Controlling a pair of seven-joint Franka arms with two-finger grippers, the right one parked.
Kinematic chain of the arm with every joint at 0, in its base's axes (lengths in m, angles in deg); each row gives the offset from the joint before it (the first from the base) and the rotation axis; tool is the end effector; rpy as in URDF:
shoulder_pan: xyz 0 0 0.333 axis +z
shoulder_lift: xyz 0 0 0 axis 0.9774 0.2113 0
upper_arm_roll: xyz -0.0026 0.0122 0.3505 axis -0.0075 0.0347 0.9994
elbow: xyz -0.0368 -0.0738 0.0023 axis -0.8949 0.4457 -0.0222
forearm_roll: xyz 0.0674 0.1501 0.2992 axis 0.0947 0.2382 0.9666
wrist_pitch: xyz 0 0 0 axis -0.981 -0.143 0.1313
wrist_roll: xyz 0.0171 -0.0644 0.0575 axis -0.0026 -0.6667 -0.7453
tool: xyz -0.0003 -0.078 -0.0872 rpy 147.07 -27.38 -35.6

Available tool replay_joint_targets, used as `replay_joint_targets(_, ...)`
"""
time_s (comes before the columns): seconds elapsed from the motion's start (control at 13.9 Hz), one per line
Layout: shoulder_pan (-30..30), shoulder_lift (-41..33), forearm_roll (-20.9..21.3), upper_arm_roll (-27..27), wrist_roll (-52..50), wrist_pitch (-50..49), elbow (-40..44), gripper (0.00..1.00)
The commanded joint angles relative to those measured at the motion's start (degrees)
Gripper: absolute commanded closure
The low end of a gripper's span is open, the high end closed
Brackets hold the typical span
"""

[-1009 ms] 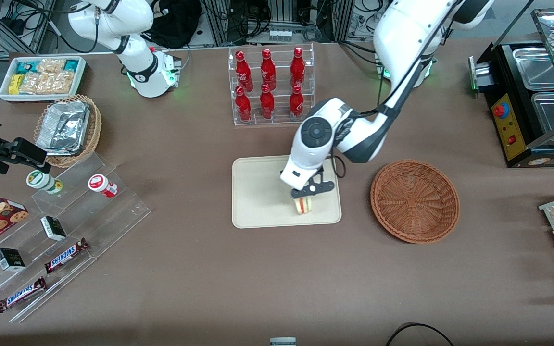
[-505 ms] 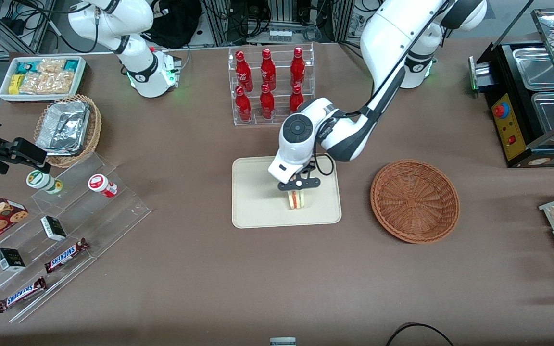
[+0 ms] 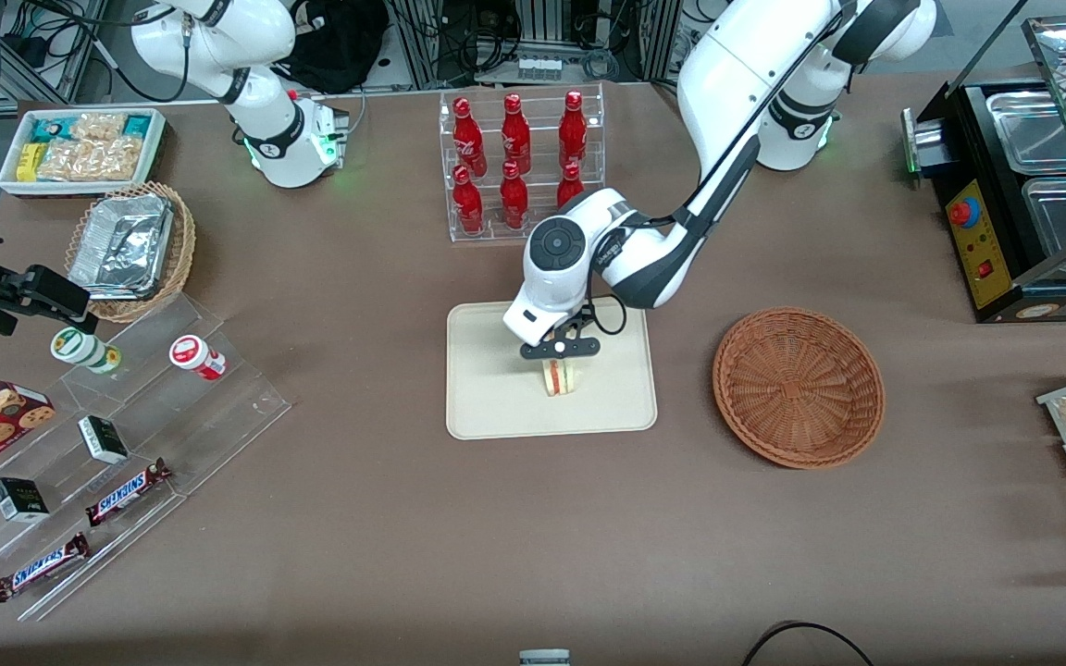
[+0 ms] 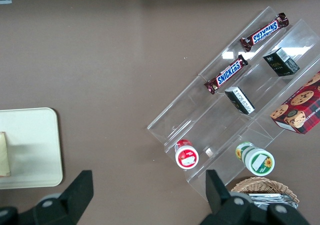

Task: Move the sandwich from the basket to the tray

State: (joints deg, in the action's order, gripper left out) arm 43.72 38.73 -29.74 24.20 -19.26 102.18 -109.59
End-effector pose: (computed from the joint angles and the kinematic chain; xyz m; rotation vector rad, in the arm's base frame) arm 0.4564 -0.4738 0.2885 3.1091 0.1192 -0.1070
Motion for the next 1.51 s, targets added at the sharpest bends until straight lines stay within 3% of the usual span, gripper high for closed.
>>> replay_joint_targets(0.0,-0.4,-1.5,0.7,0.8,-0.7,-0.7,1.1,0.00)
replay_joint_targets(0.22,1.7,-7.0,-0.1,1.3,-1.3,-4.5,0.5,0.00)
replay_joint_targets(0.58,10.3,-20.8,-0.5,1.2,-0.3,-14.9,-3.6,0.00)
replay_joint_targets(0.86,20.1,-29.0,-0.9,1.1,11.2,-28.4,-3.1,0.00)
replay_joint_targets(1.08,28.4,-34.2,-3.7,1.2,23.3,-36.8,-2.9,0.00)
replay_joint_targets(1.44,37.9,-38.5,-5.5,1.3,38.8,-46.3,-0.7,0.00)
